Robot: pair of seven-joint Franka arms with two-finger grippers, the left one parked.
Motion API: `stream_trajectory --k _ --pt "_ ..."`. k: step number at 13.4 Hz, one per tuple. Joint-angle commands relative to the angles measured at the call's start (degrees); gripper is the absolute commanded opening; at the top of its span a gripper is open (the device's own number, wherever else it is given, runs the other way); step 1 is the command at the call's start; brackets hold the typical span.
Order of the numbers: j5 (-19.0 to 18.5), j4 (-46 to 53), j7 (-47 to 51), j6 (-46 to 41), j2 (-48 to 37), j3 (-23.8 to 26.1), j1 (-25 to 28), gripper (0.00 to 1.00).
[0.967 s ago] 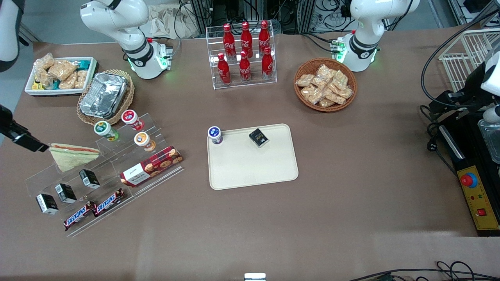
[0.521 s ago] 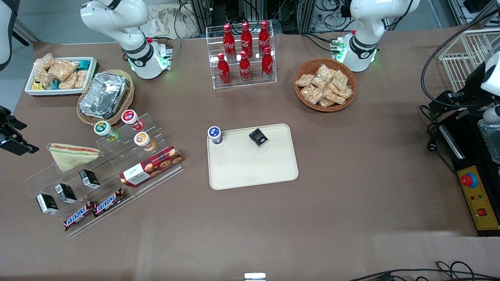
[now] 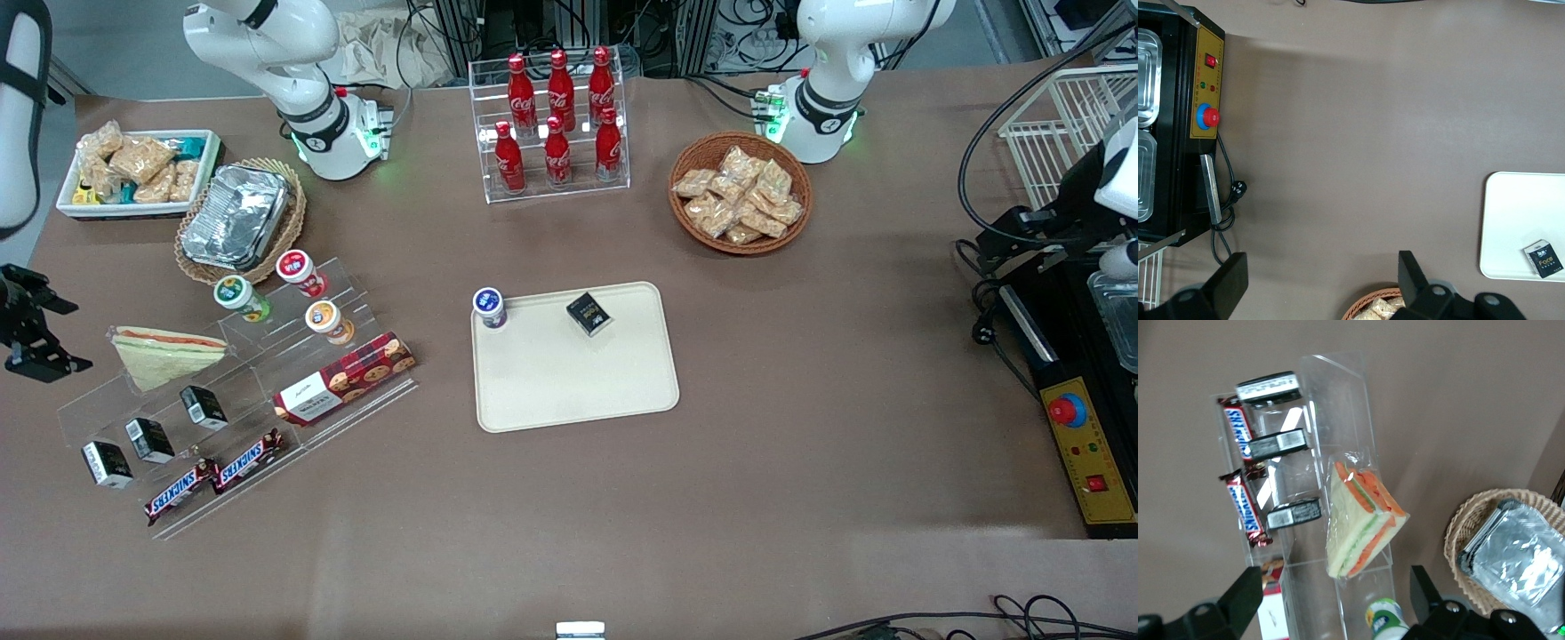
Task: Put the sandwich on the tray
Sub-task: 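Close the right gripper on the plastic-wrapped sandwich and lift it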
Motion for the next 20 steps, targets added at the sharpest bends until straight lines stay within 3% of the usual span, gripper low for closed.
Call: stream_trajectory --k 1,12,20 --pt "1.19 -3.02 3.08 1.47 -0.4 0.22 -0.68 0.98" --pt "1.37 -23.94 5.63 18.51 -9.1 0.05 -2.35 0.98" --pt "0.67 -28.17 3.27 31.18 -6.29 0.13 -1.83 0.98"
